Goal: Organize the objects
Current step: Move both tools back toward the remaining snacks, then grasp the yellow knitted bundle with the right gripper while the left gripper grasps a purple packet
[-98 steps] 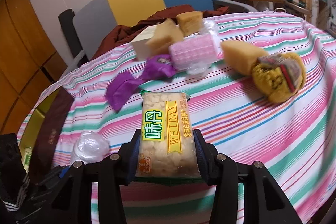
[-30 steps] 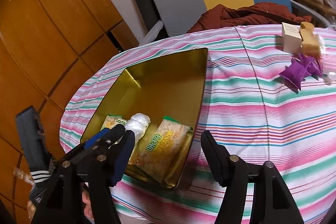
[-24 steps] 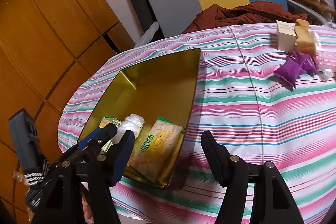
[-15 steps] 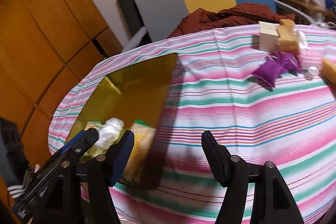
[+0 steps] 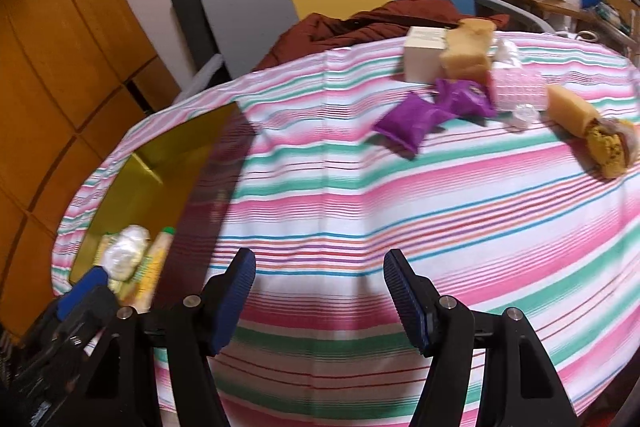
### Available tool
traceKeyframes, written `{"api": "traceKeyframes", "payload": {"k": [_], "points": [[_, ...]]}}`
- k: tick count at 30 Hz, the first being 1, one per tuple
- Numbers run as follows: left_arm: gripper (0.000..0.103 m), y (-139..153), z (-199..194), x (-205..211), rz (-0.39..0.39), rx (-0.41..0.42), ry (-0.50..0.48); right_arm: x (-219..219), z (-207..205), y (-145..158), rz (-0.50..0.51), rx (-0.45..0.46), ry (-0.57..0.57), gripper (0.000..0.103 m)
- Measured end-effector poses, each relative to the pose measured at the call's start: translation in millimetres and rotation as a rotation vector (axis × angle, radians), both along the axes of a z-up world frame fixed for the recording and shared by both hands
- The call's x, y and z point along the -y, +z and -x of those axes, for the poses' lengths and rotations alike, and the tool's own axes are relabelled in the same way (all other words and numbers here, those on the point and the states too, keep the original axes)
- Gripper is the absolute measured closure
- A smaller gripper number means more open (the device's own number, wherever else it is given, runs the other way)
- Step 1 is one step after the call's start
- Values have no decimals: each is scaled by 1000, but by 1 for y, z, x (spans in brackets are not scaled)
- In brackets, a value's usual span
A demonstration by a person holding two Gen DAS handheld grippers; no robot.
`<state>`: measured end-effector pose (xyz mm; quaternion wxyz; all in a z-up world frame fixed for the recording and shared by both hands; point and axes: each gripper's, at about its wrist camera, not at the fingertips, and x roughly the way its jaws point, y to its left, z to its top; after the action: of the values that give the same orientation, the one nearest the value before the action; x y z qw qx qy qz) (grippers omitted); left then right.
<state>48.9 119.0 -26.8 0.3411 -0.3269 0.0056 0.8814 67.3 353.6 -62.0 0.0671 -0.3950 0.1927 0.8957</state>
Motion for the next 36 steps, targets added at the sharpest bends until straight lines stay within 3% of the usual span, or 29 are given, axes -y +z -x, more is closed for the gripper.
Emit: {"api": "traceKeyframes", "payload": {"k": [7,13,17,21,23,28,36], "points": [[53,-7,-15,-24,11,31,-74,-38,-12,-12,-61,32,-46,33],[53,-13,-23,-51,34,57,-144,-78,-31,-12,-91,-5,-108,21],[53,-18,-24,-68,60,74,-179,-110,-41,-15,-122,0,-174,20],[53,-21,-22,-78,66,96,-191,-144,-50,-12,-167,-16,-256,19],[53,-24,-19,-83,65,114,-193,-162,-53,-6,-210,-37,-304,11],[52,-32,-14,-96,81,147,-200,-204,-52,1,-280,-69,-381,6],[52,-36,-5,-113,105,164,-205,-247,-33,-14,-256,-26,-422,6]]}}
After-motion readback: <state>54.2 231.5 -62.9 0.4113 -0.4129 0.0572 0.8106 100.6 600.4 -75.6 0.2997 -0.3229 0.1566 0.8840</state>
